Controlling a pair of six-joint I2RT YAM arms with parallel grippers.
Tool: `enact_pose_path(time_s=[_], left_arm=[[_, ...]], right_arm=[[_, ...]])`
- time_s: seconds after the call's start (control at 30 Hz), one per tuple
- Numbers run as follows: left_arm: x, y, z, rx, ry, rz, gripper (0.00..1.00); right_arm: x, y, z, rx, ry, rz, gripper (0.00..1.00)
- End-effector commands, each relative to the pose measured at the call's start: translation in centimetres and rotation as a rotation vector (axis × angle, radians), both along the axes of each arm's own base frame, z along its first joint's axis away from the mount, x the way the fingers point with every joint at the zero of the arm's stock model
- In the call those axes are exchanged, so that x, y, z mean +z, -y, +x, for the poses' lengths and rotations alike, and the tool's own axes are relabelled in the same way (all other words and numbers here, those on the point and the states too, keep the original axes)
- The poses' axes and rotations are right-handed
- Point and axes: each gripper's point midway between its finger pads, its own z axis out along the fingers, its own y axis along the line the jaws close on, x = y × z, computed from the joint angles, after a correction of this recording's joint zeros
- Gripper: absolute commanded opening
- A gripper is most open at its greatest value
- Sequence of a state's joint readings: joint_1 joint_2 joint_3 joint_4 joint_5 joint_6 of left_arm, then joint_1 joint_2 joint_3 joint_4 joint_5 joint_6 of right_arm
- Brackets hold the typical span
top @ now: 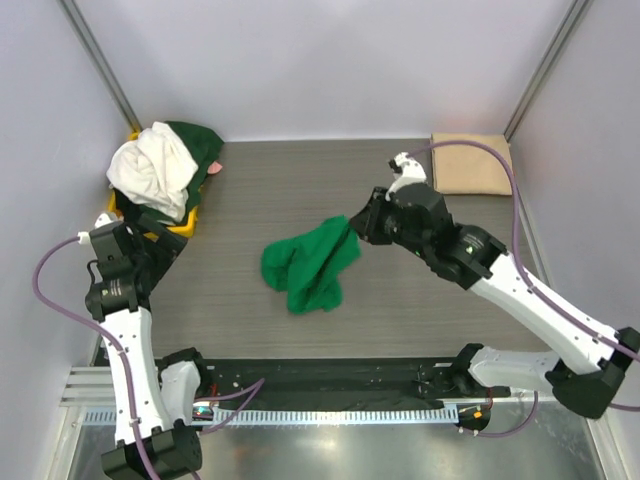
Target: Fold and stack the t-shirts
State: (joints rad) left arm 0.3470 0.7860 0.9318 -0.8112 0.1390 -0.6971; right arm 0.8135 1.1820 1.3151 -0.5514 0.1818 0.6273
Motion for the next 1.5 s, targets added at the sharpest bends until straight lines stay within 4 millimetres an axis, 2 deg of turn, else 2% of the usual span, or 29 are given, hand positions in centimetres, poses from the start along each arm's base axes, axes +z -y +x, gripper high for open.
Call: enact_pose_path(time_s=[0.0,0.07,0.1,0.17,0.2,0.23,0.37,0.4,0.47,0.5,0.53,0.6,0.63,0.67,0.7,0.87,1.0,1.07,1.1,1.13,1.17,1.2,1.23,1.27,1.3,1.33,1.37,1.4,1.47], left_arm=[[1.2,0.6,-0.6,-0.047,0.033,0.029,0.85],[0.7,1.5,-0.7,-0.080,0.045,0.006,0.83],[0.6,2.1,-0.7,-0.108,0.052,-0.001,0.82],[-0.5,2.9,-0.7,-0.144,0.041,-0.003,0.82],[-0.9,3.8,-0.7,-0.185,0.032,0.005,0.82],[-1.4,4.4,-0.7,-0.212,0.017,0.009,0.81],[-4.2,6.8,-0.8,-0.319,-0.086,0.039,0.79],[-5.1,8.5,-0.9,-0.377,-0.126,0.035,0.79],[-6.2,9.3,-0.9,-0.388,-0.174,0.056,0.78],[-7.3,10.8,-1.0,-0.438,-0.215,0.063,0.78],[-7.9,11.8,-0.8,-0.450,-0.220,0.050,0.79],[-10.0,13.4,-1.0,-0.487,-0.267,0.076,0.80],[-11.6,14.1,-1.1,-0.501,-0.320,0.074,0.80],[-11.9,15.0,-0.4,-0.502,-0.307,0.058,0.81],[-12.8,15.5,-0.6,-0.515,-0.323,0.064,0.81],[-16.0,16.2,0.8,-0.502,-0.378,0.087,0.83],[-17.8,16.6,1.7,-0.501,-0.400,0.088,0.82],[-18.5,16.5,2.5,-0.486,-0.400,0.109,0.79],[-18.4,16.5,3.2,-0.474,-0.374,0.114,0.74],[-18.7,16.4,3.5,-0.468,-0.363,0.121,0.70],[-18.6,16.5,4.0,-0.467,-0.345,0.121,0.65],[-18.6,16.6,4.5,-0.467,-0.330,0.130,0.48],[-18.1,16.7,5.3,-0.462,-0.305,0.133,0.36],[-17.4,16.7,6.3,-0.449,-0.281,0.149,0.10],[-16.8,16.8,6.8,-0.449,-0.269,0.155,0.02],[-15.9,17.0,7.2,-0.455,-0.256,0.157,0.00],[-13.7,17.7,8.3,-0.464,-0.206,0.153,0.00],[-11.8,17.4,8.2,-0.460,-0.183,0.162,0.00],[-8.5,17.2,8.5,-0.455,-0.130,0.179,0.00]], right_arm=[[-6.6,6.2,-0.3,-0.193,-0.081,-0.167,0.29],[-9.3,9.4,0.2,-0.303,-0.135,-0.191,0.84],[-12.5,11.2,-0.4,-0.364,-0.217,-0.225,0.89],[-15.0,14.1,-0.4,-0.456,-0.291,-0.247,0.91],[-16.5,14.7,-0.9,-0.465,-0.315,-0.259,0.91],[-16.9,14.8,-1.0,-0.462,-0.318,-0.259,0.91],[-19.2,11.4,-2.1,-0.315,-0.392,-0.162,0.86],[-20.0,10.2,-2.2,-0.277,-0.396,-0.139,0.85],[-20.9,8.7,-2.6,-0.235,-0.416,-0.113,0.85],[-21.1,7.2,-2.8,-0.185,-0.408,-0.091,0.85],[-22.1,6.6,-2.9,-0.170,-0.431,-0.109,0.85],[-22.4,5.4,-2.5,-0.149,-0.432,-0.104,0.85],[-22.6,5.1,-2.3,-0.141,-0.432,-0.108,0.86],[-23.6,5.1,-2.1,-0.146,-0.450,-0.128,0.86],[-23.6,5.1,-1.6,-0.151,-0.436,-0.140,0.86],[-26.4,5.1,-1.0,-0.153,-0.476,-0.221,0.88],[-27.5,4.0,-0.5,-0.117,-0.470,-0.207,0.83],[-27.7,3.7,-0.2,-0.104,-0.459,-0.200,0.74],[-28.0,3.6,0.0,-0.102,-0.459,-0.203,0.69],[-28.0,3.5,0.2,-0.098,-0.452,-0.205,0.53],[-27.7,3.2,0.7,-0.091,-0.434,-0.190,0.43],[-27.7,3.0,0.9,-0.084,-0.430,-0.189,0.33],[-27.5,2.8,1.2,-0.079,-0.423,-0.185,0.16],[-26.9,2.5,1.8,-0.065,-0.407,-0.181,0.08],[-26.5,2.5,2.3,-0.069,-0.400,-0.177,0.01],[-25.9,2.5,2.7,-0.066,-0.393,-0.174,0.01],[-24.5,2.3,3.2,-0.057,-0.374,-0.177,0.01],[-23.3,2.5,3.7,-0.064,-0.357,-0.185,0.01],[-18.2,3.0,4.5,-0.080,-0.285,-0.191,0.01]])
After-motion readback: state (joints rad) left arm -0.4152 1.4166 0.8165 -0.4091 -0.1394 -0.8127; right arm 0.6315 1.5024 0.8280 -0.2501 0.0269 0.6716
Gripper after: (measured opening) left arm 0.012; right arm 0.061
